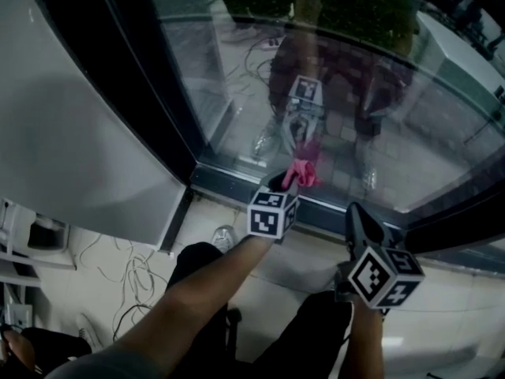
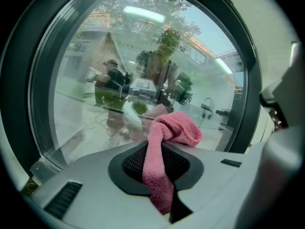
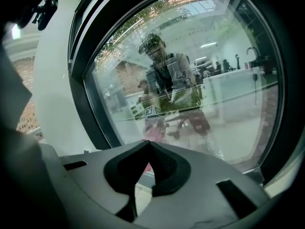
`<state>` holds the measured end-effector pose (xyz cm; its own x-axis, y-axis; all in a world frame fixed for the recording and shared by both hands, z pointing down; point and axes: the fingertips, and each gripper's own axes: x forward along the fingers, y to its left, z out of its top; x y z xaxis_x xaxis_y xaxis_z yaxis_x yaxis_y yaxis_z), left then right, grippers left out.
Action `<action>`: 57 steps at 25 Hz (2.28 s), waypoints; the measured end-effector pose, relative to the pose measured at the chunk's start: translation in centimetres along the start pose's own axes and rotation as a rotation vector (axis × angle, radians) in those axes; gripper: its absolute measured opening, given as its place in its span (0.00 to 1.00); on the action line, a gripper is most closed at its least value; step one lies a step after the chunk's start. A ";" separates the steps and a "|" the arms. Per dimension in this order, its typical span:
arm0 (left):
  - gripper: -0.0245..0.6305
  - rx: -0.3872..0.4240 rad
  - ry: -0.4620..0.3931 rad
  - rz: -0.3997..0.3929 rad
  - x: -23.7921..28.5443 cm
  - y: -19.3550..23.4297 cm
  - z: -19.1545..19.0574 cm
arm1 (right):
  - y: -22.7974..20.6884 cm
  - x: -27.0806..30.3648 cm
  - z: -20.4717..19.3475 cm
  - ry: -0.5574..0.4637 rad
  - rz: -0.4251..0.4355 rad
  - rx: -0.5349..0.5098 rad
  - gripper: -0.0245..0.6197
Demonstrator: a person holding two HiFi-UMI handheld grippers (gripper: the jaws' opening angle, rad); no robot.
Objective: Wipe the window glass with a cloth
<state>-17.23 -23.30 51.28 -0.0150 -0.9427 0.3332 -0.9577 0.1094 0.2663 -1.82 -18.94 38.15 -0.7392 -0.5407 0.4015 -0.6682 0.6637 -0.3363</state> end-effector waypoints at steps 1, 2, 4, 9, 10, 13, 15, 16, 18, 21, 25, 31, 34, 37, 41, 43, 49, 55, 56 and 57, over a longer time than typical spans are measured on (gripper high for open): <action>0.13 0.001 -0.001 0.005 -0.2 0.6 0.1 | 0.5 0.4 0.1 0.002 0.003 -0.006 0.05; 0.13 0.003 -0.002 0.011 -0.4 1.3 0.3 | 0.9 0.8 0.1 0.004 0.007 -0.012 0.05; 0.13 0.009 -0.006 0.025 -0.9 2.6 0.8 | 1.9 1.7 0.1 0.013 0.019 -0.021 0.05; 0.13 -0.014 -0.009 0.082 -2.5 7.4 1.3 | 4.8 3.9 -0.4 0.044 0.059 -0.044 0.05; 0.13 -0.021 -0.010 0.095 -2.8 8.4 1.4 | 5.3 4.4 -0.4 0.044 0.062 -0.051 0.05; 0.13 -0.037 -0.010 0.123 -3.4 10.9 1.7 | 6.9 5.6 -0.8 0.062 0.089 -0.055 0.05; 0.13 -0.033 -0.006 0.132 -3.7 12.1 1.7 | 7.8 6.4 -1.0 0.073 0.107 -0.060 0.05; 0.13 -0.035 -0.005 0.138 -4.0 12.7 1.7 | 8.3 6.7 -1.1 0.076 0.112 -0.063 0.05; 0.13 -0.055 -0.010 0.153 -4.5 13.9 1.8 | 8.9 7.5 -1.2 0.082 0.119 -0.070 0.05; 0.13 -0.062 -0.015 0.169 -4.9 15.4 2.1 | 9.7 8.7 -1.7 0.095 0.136 -0.072 0.05; 0.13 -0.088 -0.043 0.216 -5.8 18.2 2.8 | 10.5 10.1 -2.2 0.114 0.148 -0.079 0.05; 0.13 -0.098 -0.072 0.287 -7.5 22.3 3.4 | 12.0 11.8 -3.2 0.125 0.167 -0.079 0.05; 0.13 -0.133 -0.090 0.346 -8.4 24.9 3.5 | 12.6 12.8 -4.0 0.150 0.189 -0.085 0.05; 0.13 -0.161 -0.108 0.384 -9.1 27.0 3.8 | 13.9 13.5 -3.5 0.145 0.196 -0.089 0.05; 0.13 -0.239 -0.143 0.430 -9.7 29.0 3.5 | 14.4 14.4 -4.2 0.153 0.208 -0.083 0.05; 0.13 -0.273 -0.154 0.451 -9.7 29.9 3.3 | 14.7 14.9 -4.6 0.170 0.211 -0.086 0.05; 0.13 -0.287 -0.160 0.496 -9.2 30.8 2.0 | 14.2 16.3 -5.2 0.168 0.234 -0.104 0.05; 0.13 -0.262 -0.084 0.519 -8.3 31.8 -0.7 | 13.7 17.2 -6.8 0.205 0.223 -0.106 0.05; 0.13 -0.262 -0.080 0.524 -8.2 32.0 -0.9 | 13.6 17.3 -7.1 0.214 0.220 -0.105 0.05; 0.13 -0.265 -0.079 0.528 -8.0 32.3 -1.0 | 13.6 17.4 -7.3 0.219 0.218 -0.103 0.05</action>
<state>-47.75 -11.93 58.16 -0.5009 -0.7585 0.4170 -0.7102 0.6355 0.3030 -23.10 -15.58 46.75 -0.8208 -0.2636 0.5067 -0.4757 0.8066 -0.3509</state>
